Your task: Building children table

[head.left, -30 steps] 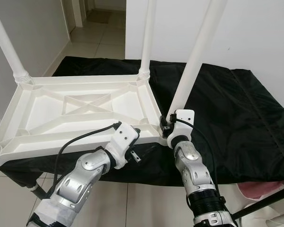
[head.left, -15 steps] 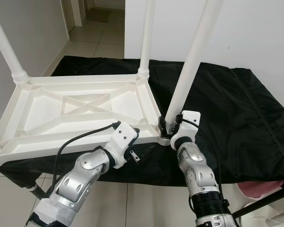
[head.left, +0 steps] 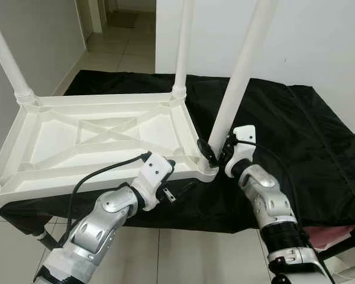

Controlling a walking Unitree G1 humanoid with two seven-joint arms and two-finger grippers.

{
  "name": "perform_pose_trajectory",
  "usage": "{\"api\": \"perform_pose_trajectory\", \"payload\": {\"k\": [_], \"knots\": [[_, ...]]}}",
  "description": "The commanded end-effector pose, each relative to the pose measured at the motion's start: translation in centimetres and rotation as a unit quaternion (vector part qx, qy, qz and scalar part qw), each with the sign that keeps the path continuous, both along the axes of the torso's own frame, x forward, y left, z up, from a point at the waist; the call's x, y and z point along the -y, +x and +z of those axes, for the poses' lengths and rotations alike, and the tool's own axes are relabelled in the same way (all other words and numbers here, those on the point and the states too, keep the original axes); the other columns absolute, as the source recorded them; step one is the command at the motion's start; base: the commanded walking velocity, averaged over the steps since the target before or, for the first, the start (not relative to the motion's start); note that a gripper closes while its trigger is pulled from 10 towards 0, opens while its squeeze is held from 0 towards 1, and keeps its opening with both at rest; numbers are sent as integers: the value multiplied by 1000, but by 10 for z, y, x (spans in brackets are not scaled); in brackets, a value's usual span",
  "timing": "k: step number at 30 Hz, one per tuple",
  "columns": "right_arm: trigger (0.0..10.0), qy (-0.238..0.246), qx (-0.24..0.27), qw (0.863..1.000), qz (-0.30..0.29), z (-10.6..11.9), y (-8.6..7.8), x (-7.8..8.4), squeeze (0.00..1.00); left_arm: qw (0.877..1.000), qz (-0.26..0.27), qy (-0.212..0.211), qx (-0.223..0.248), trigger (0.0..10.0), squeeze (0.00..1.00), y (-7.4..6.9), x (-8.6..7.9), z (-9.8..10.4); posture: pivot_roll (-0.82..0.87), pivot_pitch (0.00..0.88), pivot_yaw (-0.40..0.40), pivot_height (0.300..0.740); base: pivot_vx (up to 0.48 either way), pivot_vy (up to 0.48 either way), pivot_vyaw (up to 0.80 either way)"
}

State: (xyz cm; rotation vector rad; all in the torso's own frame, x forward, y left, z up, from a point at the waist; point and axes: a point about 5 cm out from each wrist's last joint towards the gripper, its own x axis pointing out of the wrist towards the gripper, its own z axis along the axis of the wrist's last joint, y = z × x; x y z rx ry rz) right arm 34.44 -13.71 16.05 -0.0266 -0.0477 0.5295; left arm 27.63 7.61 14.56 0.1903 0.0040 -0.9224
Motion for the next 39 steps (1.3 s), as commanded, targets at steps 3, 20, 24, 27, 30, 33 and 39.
{"api": "perform_pose_trajectory", "payload": {"k": [3,20,24,27,30,33,39], "knots": [[10000,-24,-3,999,43,-2,1,-2,0,999,-36,8,-2,10000,0,-3,3,-1,31,13,-54,740,0,0,0],[0,-81,-36,988,125,-21,4,10,0,999,-36,8,1,10000,0,-1,4,1,36,11,-44,740,0,0,0],[10000,-74,-40,990,114,-23,5,13,0,999,-39,8,2,10000,0,-2,5,2,35,12,-43,740,0,0,0],[10000,-57,-42,992,100,-22,5,14,0,999,-39,8,1,10000,0,-2,5,2,35,13,-44,740,0,0,0],[10000,-36,-44,997,60,-20,8,13,0,999,-39,8,0,10000,0,-3,5,1,34,14,-43,740,0,0,0],[10000,-25,-47,997,47,-21,8,10,0,999,-40,7,-1,10000,0,-3,6,1,32,17,-45,740,0,0,0],[10000,-11,-49,999,12,-20,7,5,0,999,-40,5,-2,10000,0,-3,7,0,29,20,-46,740,0,0,0]]}}
